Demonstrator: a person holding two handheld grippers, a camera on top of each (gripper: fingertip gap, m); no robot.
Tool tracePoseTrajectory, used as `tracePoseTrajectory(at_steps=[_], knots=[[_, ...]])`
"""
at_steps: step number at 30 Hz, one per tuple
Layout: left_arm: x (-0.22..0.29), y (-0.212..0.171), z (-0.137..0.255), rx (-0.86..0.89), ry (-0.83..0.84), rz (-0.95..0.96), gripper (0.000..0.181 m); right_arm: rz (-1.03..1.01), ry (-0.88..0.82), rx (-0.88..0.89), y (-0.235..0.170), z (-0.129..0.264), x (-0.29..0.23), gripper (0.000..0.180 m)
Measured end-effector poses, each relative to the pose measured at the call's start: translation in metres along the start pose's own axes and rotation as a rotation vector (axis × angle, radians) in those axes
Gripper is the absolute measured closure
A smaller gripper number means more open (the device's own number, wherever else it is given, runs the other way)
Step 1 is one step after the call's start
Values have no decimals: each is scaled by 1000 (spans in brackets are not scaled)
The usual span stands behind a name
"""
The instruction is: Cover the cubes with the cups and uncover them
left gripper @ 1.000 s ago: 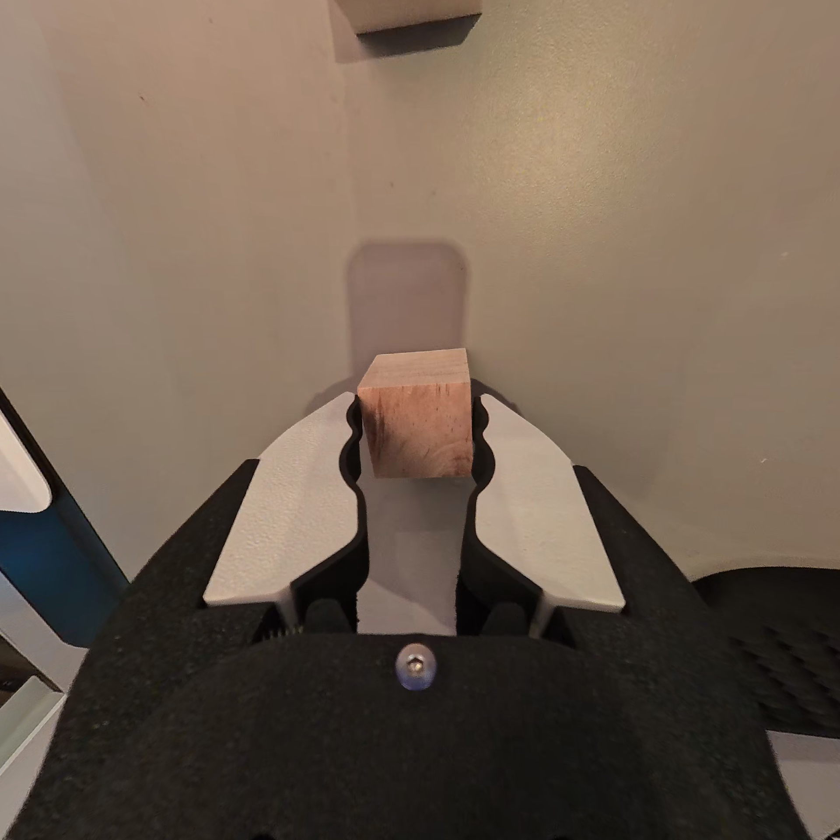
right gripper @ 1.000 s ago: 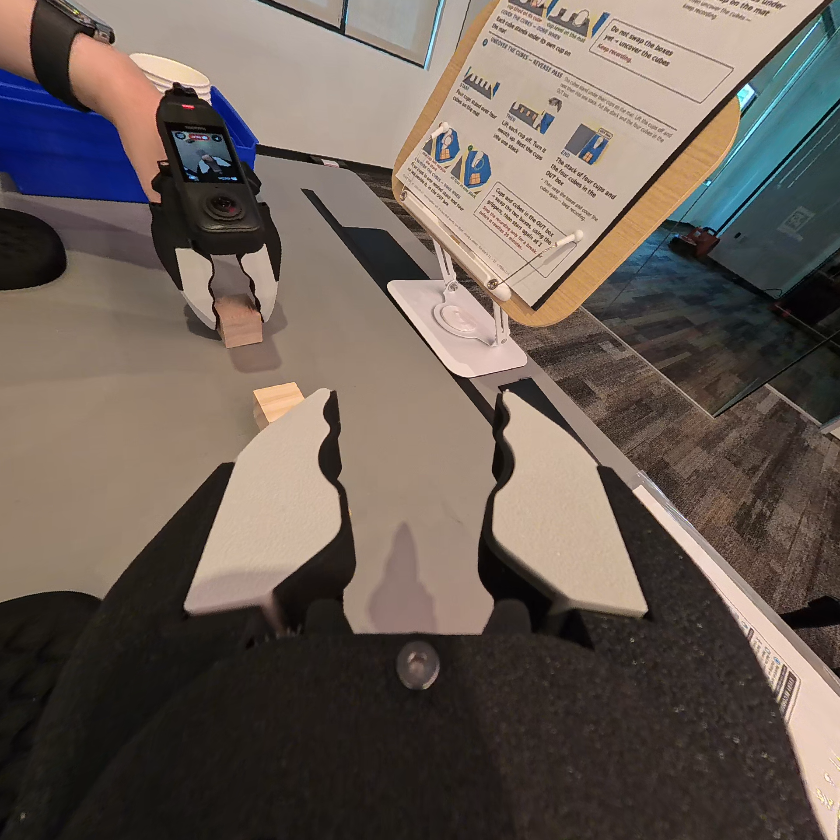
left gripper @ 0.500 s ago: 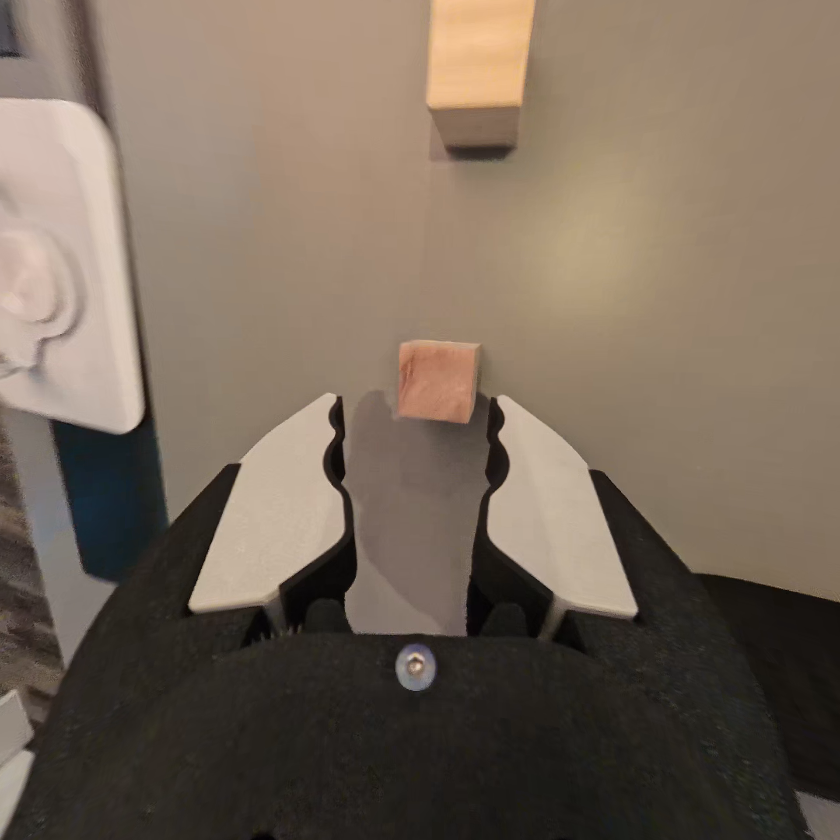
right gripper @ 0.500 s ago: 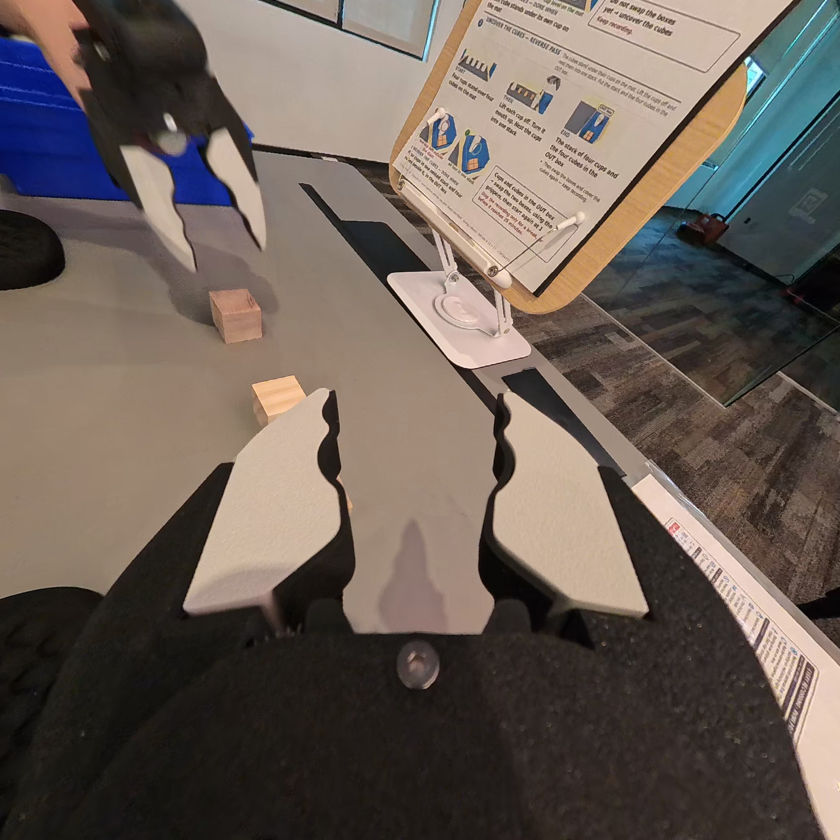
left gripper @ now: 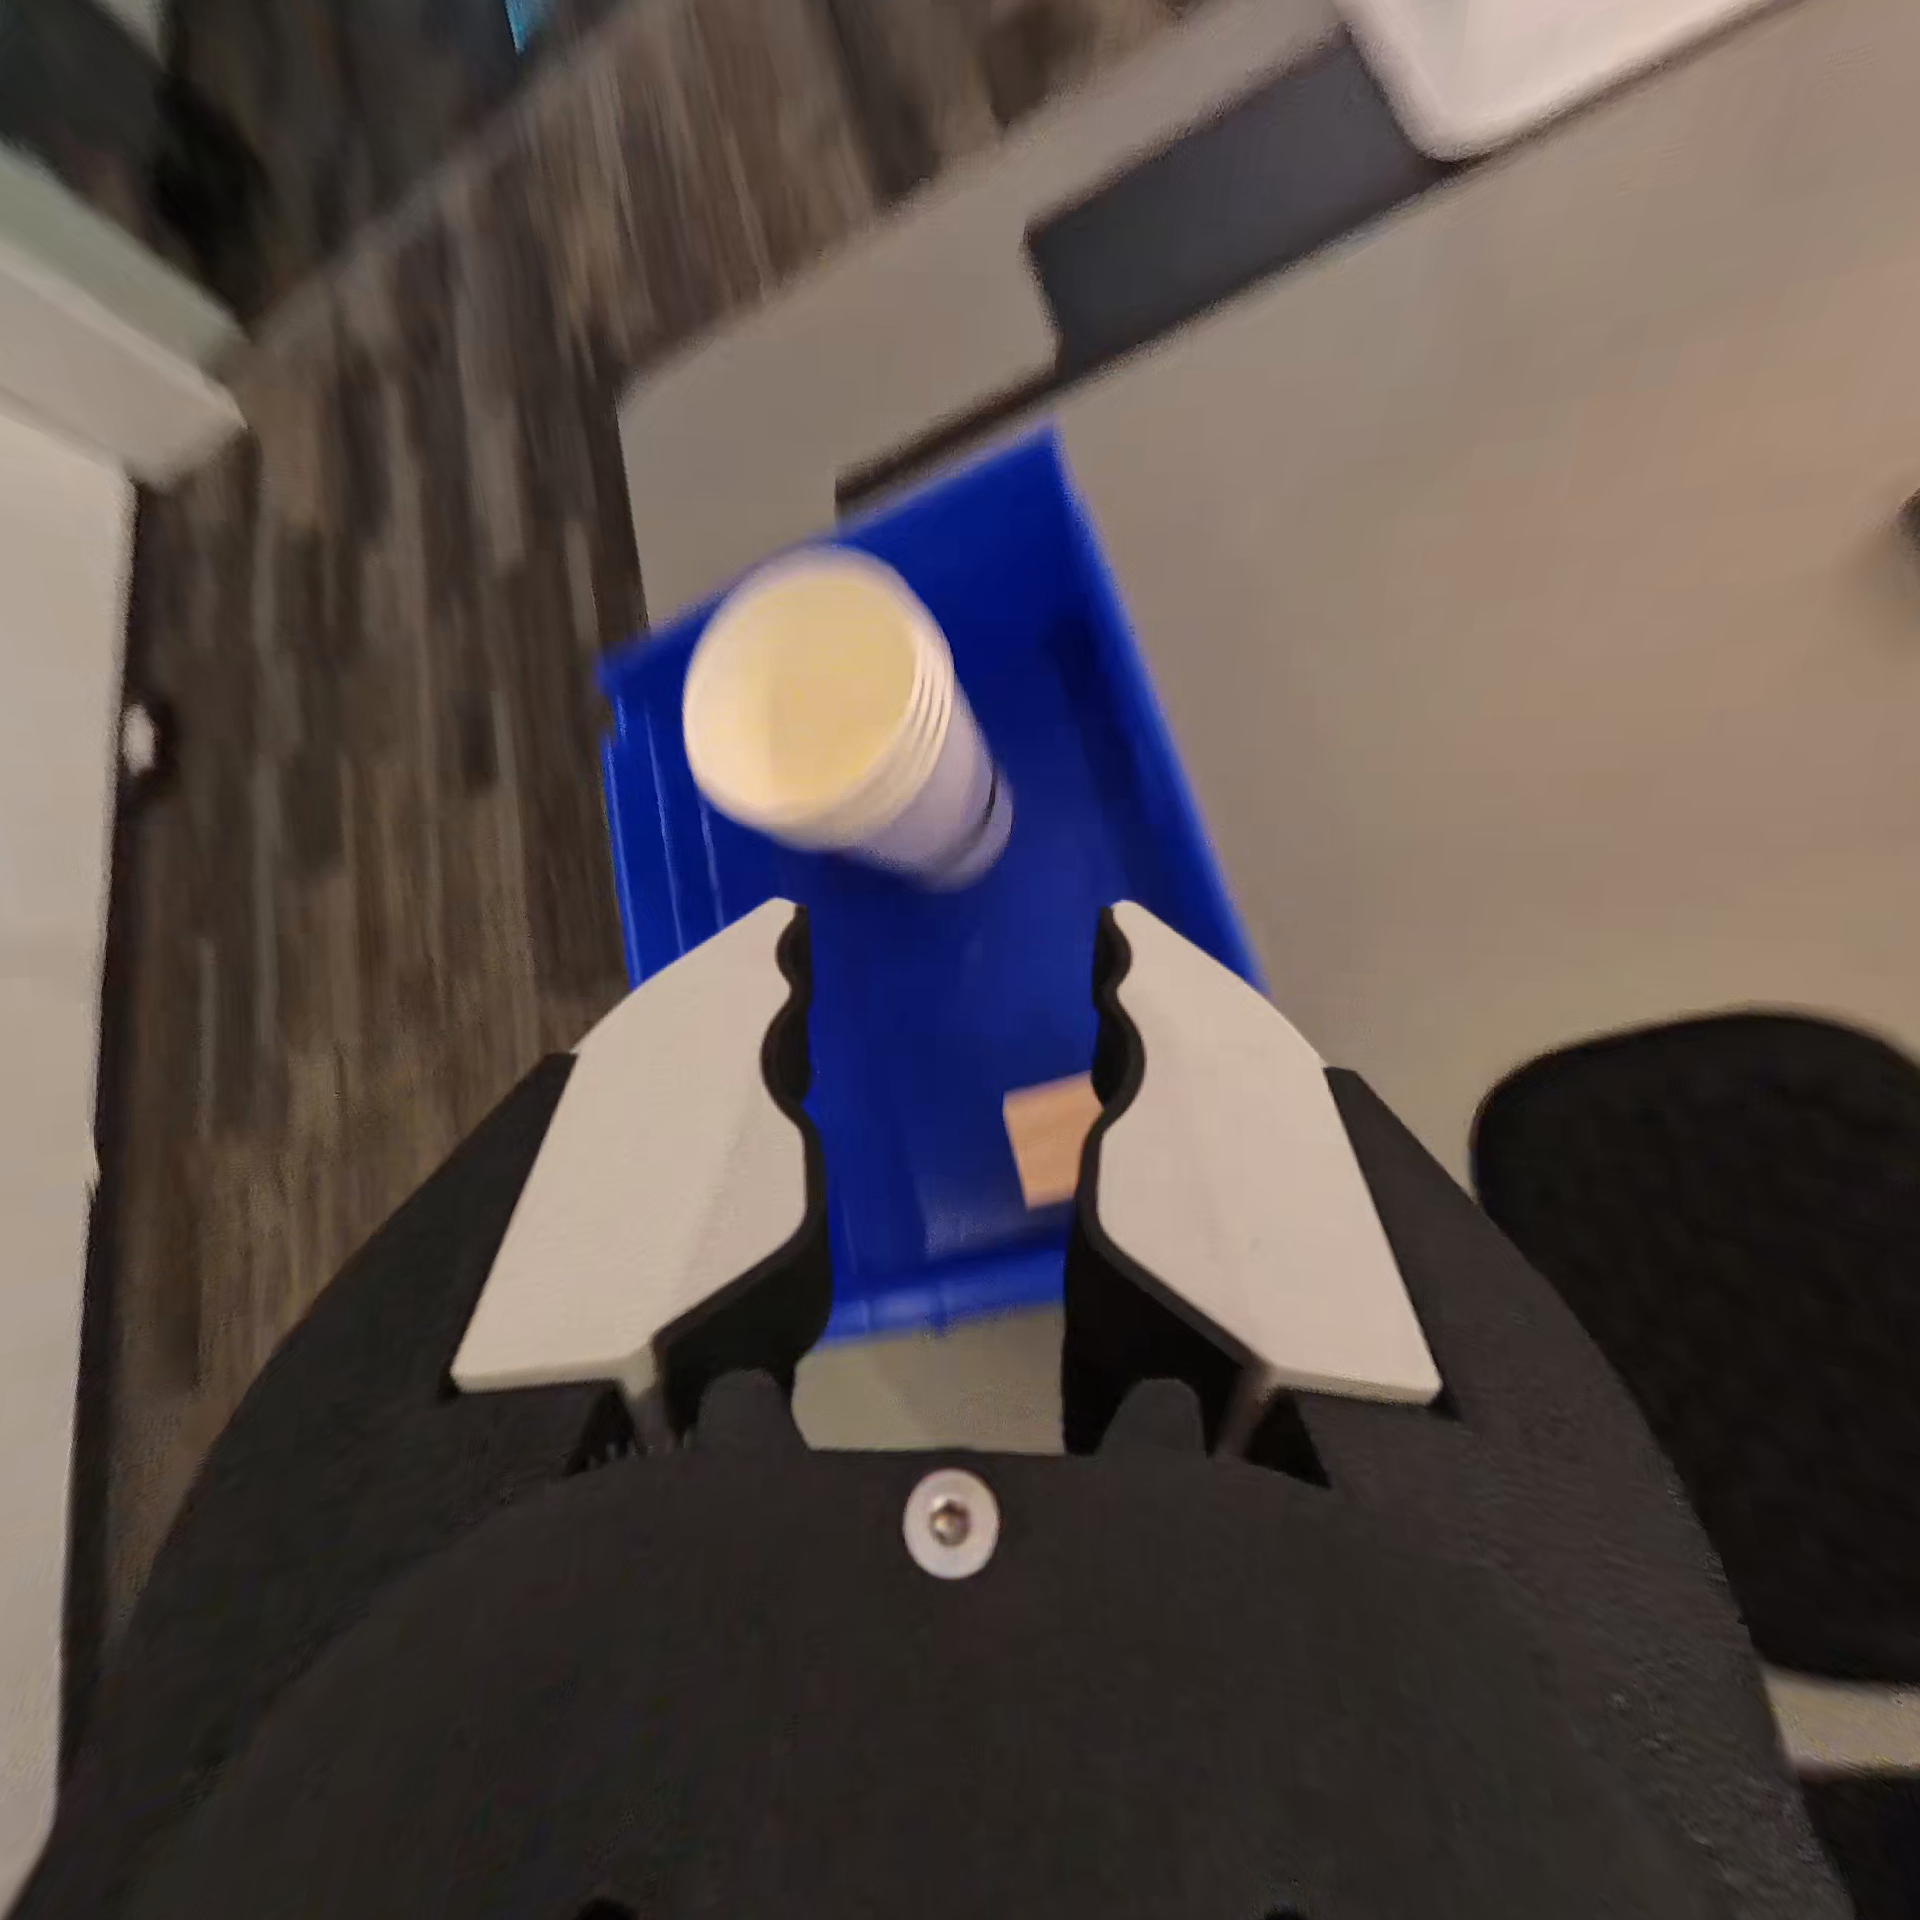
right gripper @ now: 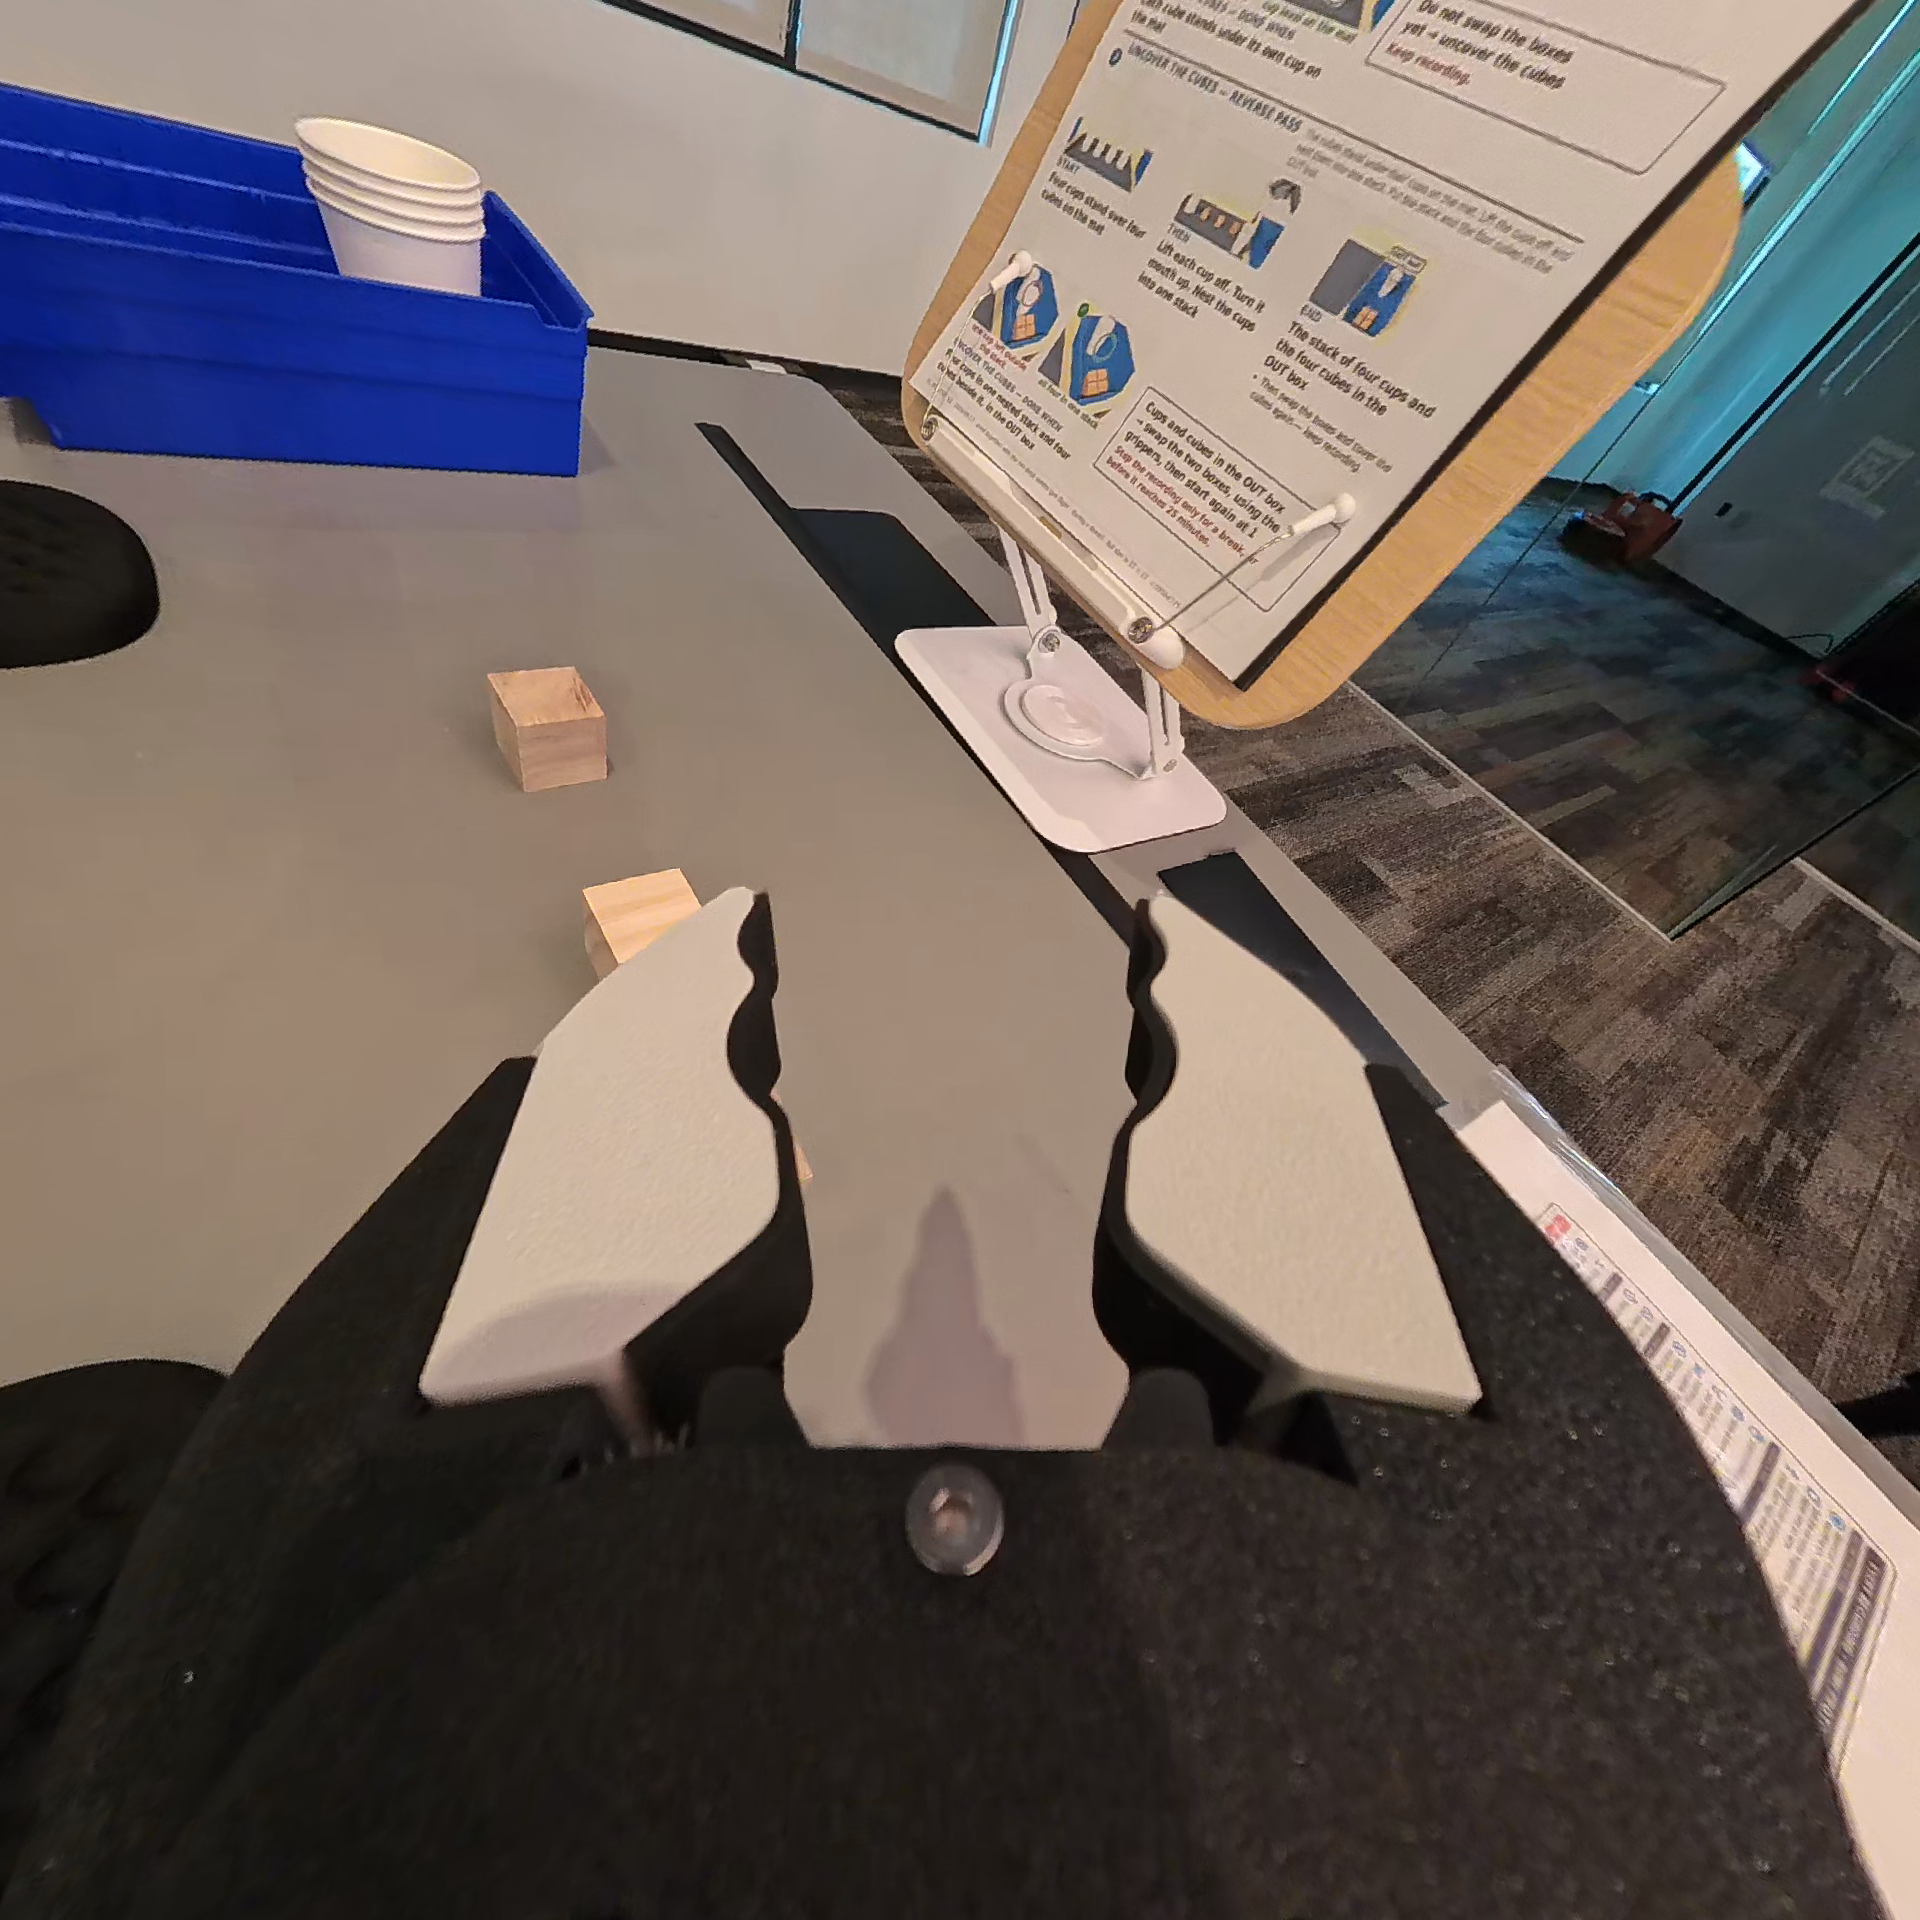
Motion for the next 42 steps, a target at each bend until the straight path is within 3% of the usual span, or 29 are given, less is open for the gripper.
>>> tracePoseTrajectory(at_steps=[5,11,25,31,34,42], knots=[[1,-66,-36,-237,-108,219,128,4,18,-35,0,-9,-2,115],[17,-100,-79,-418,-183,338,109,-4,21,-38,-2,-10,-2,115],[34,-103,-110,-534,-139,254,111,-17,9,-8,-5,-2,1,115],[33,-103,-112,-581,-162,272,122,-22,1,9,-6,3,2,115],[34,-102,-112,-601,-167,262,137,-23,-1,15,-7,4,2,116],[33,-98,-109,-573,-140,180,138,-31,-9,34,-9,9,3,116]])
Point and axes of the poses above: each gripper's, where its closed fingertips meet, z back along the fingers, y out of its top, x = y × z across the jaws, the point moved 10 cm from there along z, back along the fingers, and after that the axes turned 11 degrees about y, right-handed, at the moved point
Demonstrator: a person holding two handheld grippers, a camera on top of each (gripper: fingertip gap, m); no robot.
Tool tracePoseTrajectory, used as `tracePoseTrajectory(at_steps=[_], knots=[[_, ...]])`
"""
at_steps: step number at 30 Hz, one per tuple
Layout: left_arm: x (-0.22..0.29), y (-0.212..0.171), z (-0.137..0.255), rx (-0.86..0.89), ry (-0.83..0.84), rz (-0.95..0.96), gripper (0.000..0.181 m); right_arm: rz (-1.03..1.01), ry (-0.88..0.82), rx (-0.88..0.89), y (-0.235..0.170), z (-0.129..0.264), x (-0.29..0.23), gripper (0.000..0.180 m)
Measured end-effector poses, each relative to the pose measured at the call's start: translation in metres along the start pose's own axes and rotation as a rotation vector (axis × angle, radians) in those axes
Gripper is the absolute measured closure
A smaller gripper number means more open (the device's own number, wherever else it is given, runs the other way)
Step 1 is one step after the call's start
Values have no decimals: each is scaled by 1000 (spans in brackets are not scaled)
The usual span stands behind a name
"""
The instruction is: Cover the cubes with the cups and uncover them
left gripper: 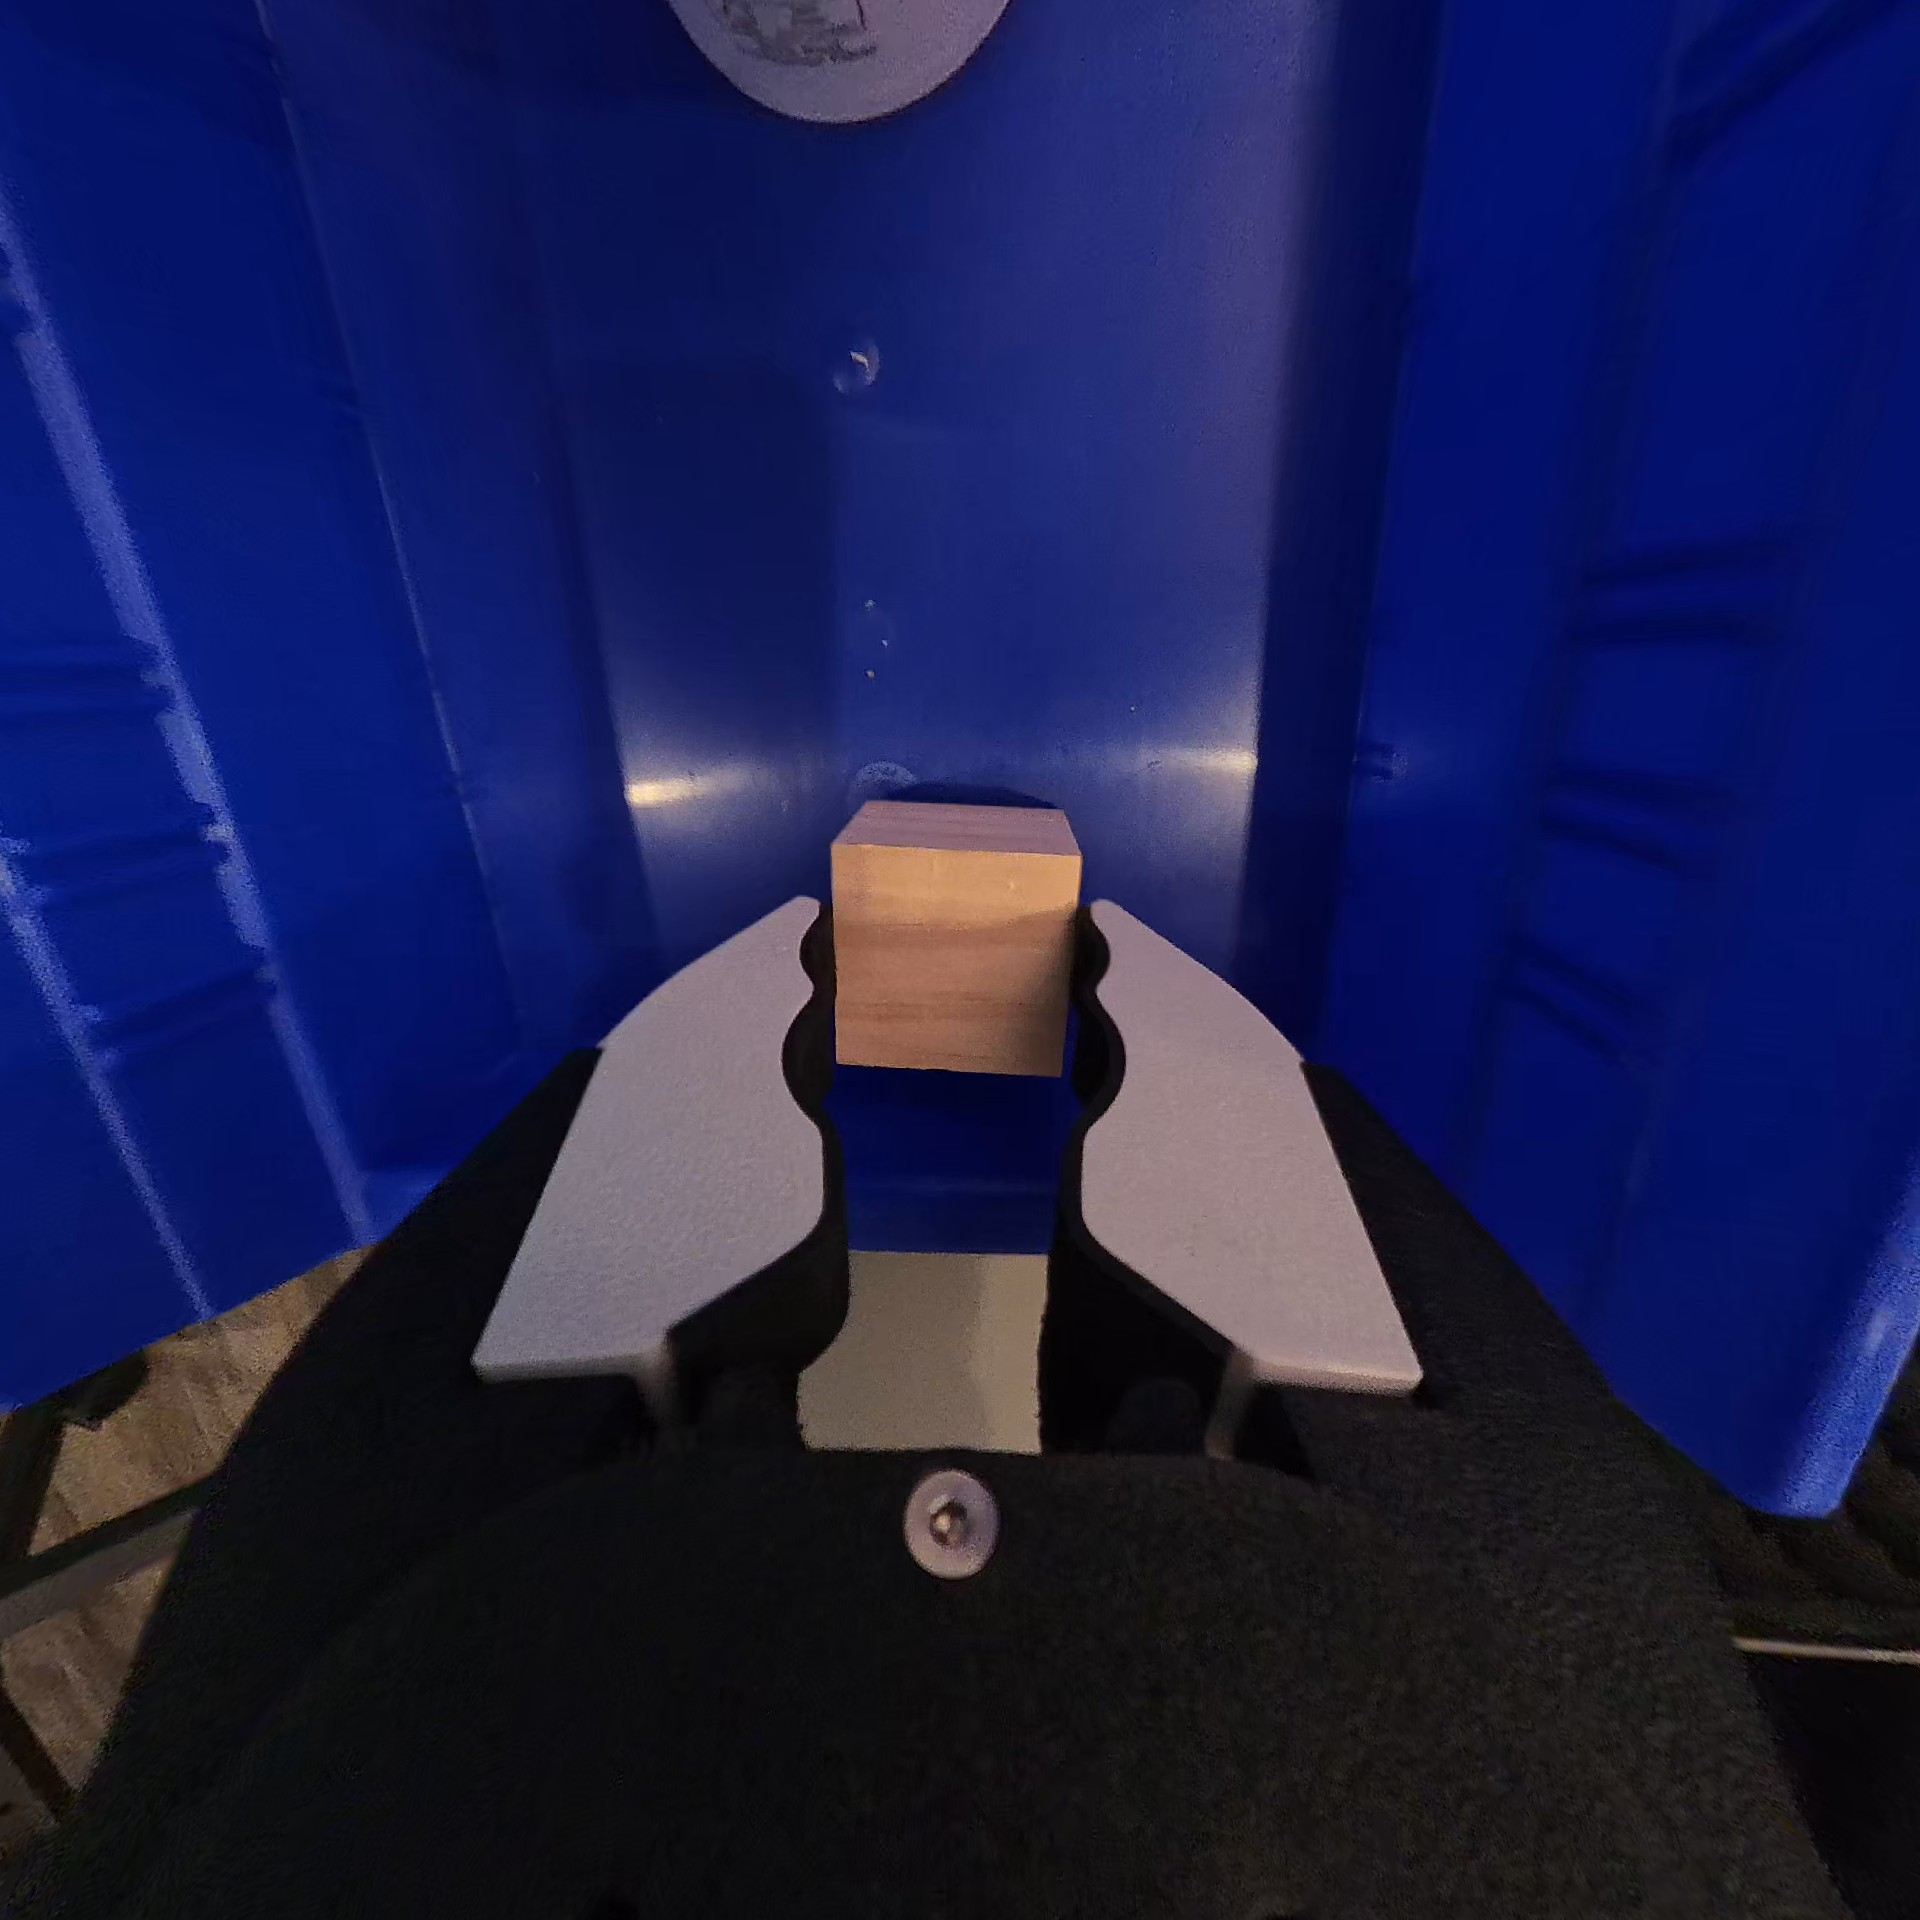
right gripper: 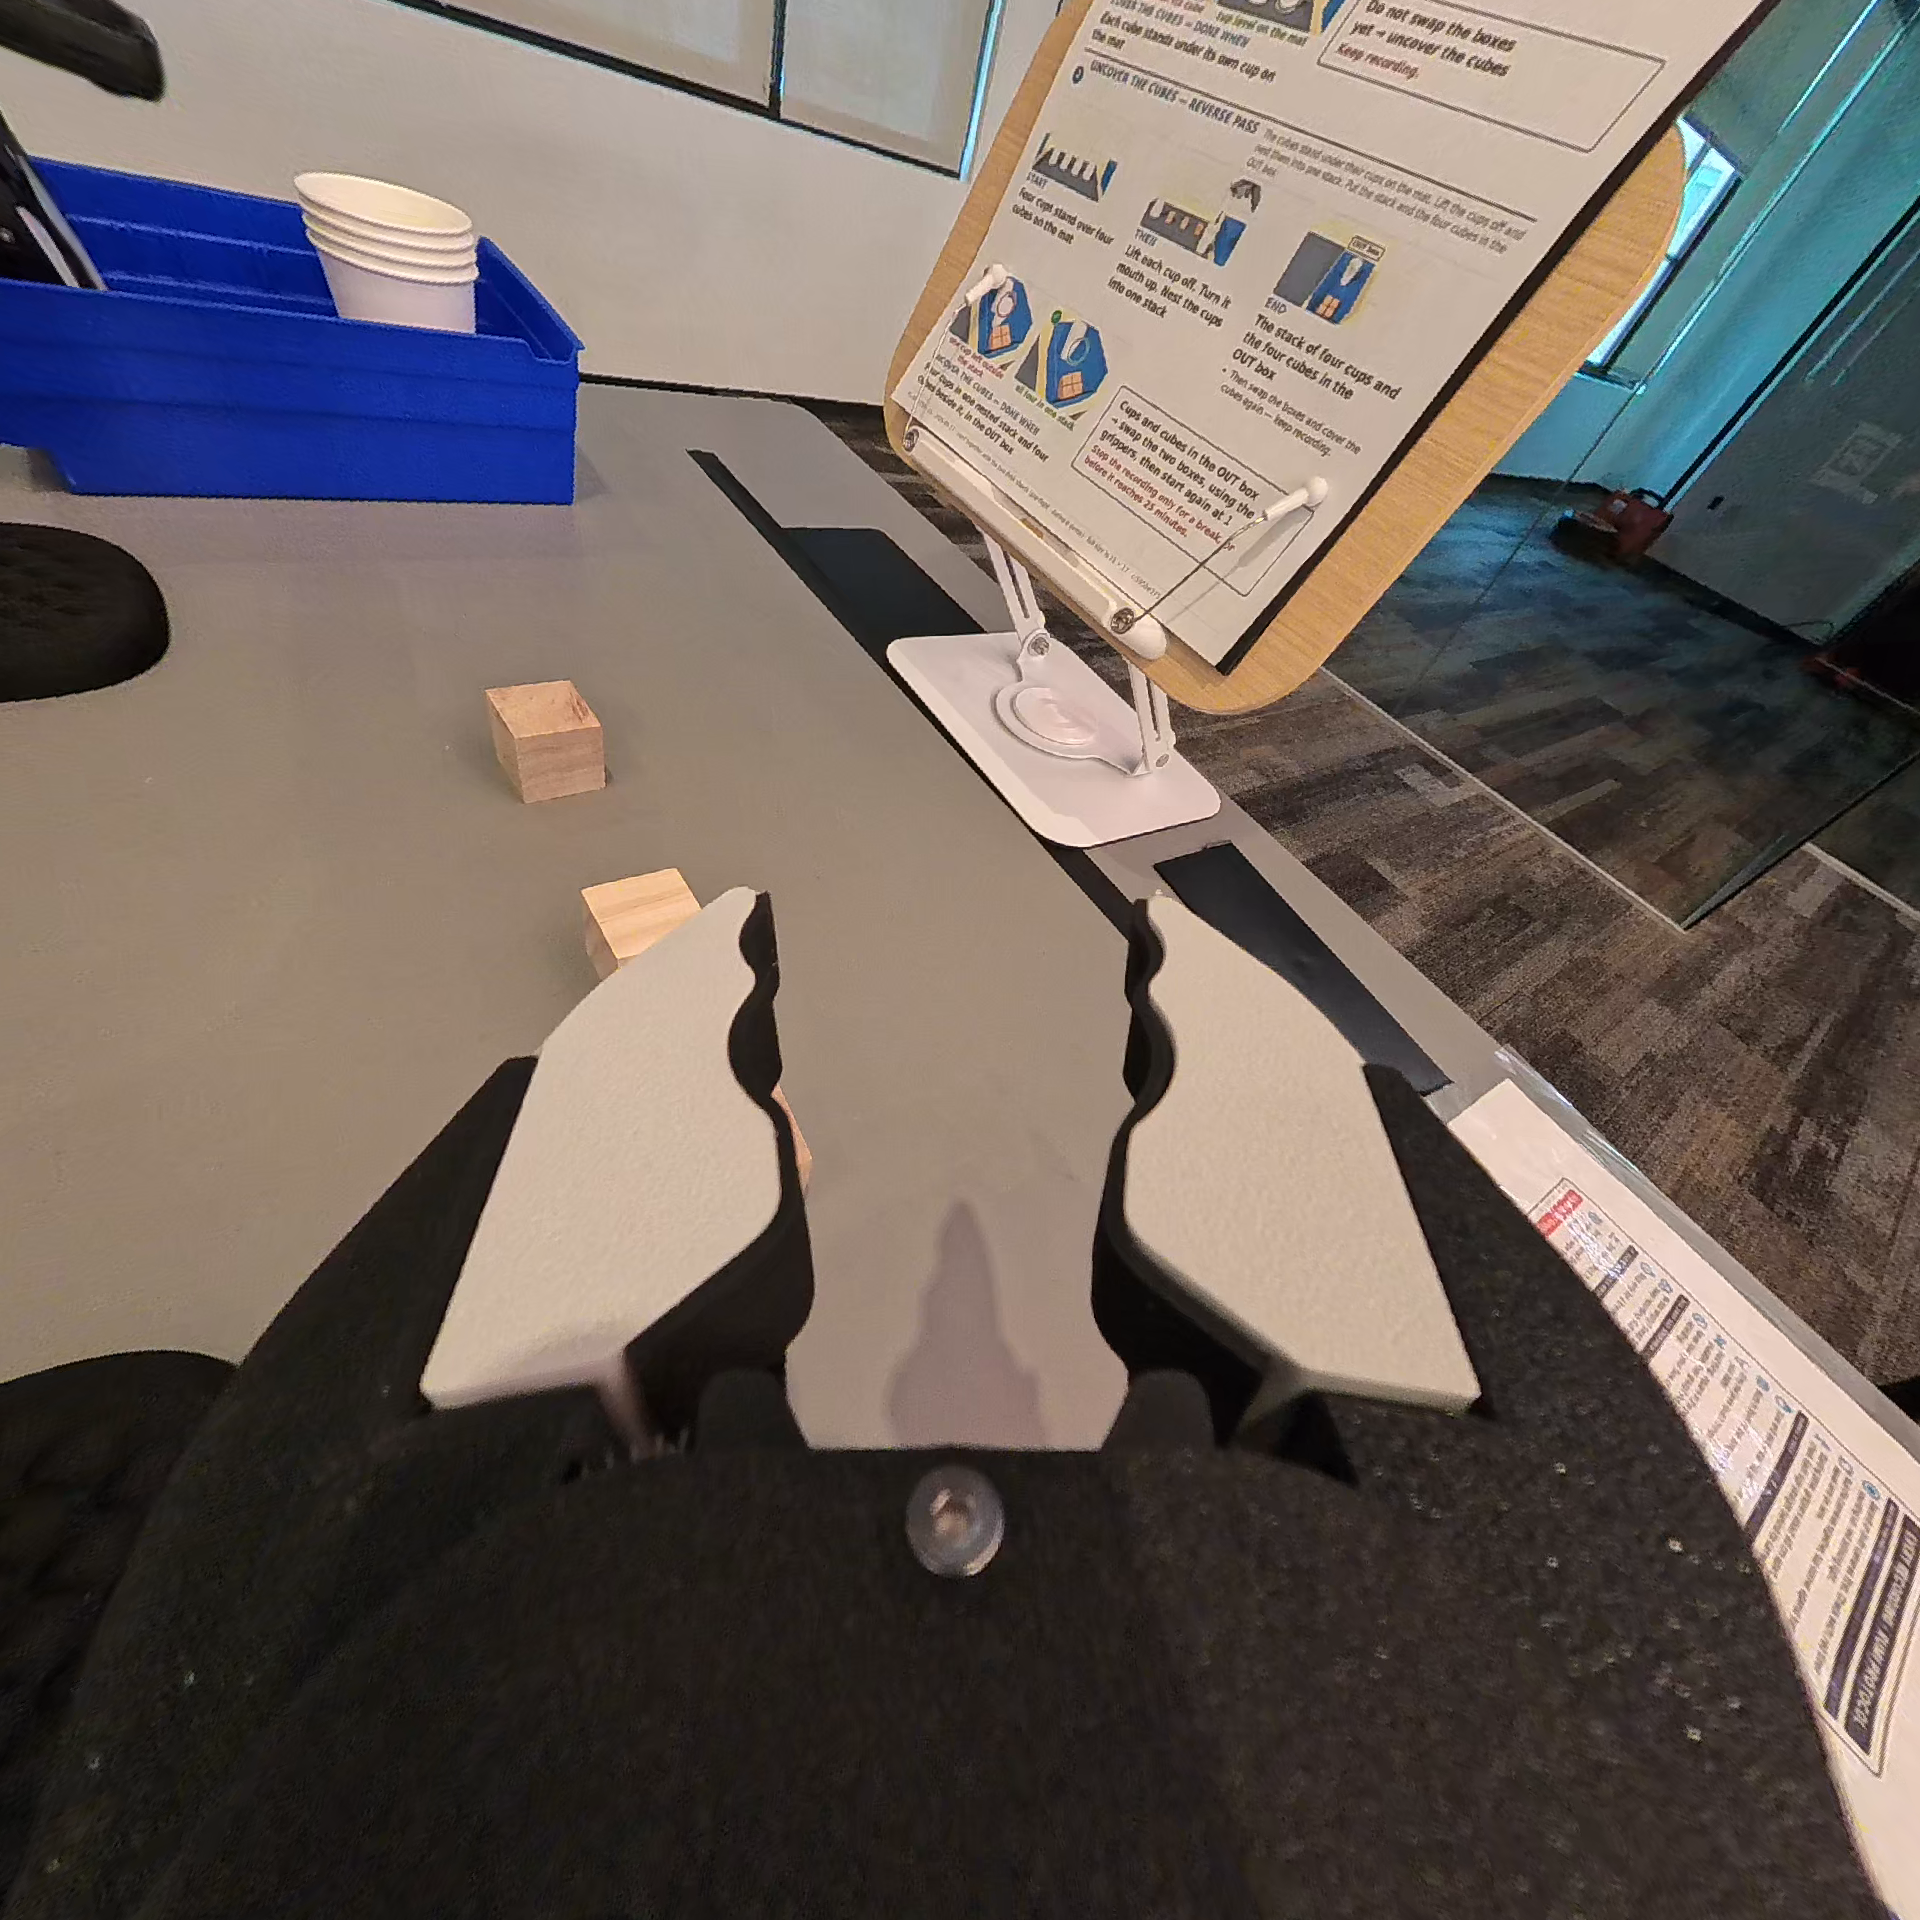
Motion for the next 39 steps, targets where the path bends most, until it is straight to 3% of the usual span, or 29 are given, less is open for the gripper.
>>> tracePoseTrajectory(at_steps=[5,9,12,15,19,24,30,39], knots=[[-23,10,36,142,81,-4,138,-5,-7,8,-1,4,1,116],[-41,42,105,332,134,-54,138,-8,-14,10,-2,6,2,116],[-21,73,158,498,61,-215,138,-7,-18,7,-2,6,2,116],[33,99,186,612,-73,-496,138,-6,-18,-4,-2,5,1,116],[117,115,164,595,-88,-893,138,-8,-14,-17,-3,2,1,116],[191,123,103,424,-127,-1198,137,-20,-3,-31,-7,-2,2,116],[228,132,56,328,-200,-1301,138,-19,5,-32,-7,-5,3,116],[233,135,32,322,-224,-1370,138,-19,14,-40,-7,-8,4,116]])
Point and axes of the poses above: each gripper's, where its closed fingertips meet, z back along the fingers, y out of its top, x = y × z across the jaws, the point moved 10 cm from there along z, back along the fingers, and after that the axes turned 11 degrees about y, right-handed, at the moved point
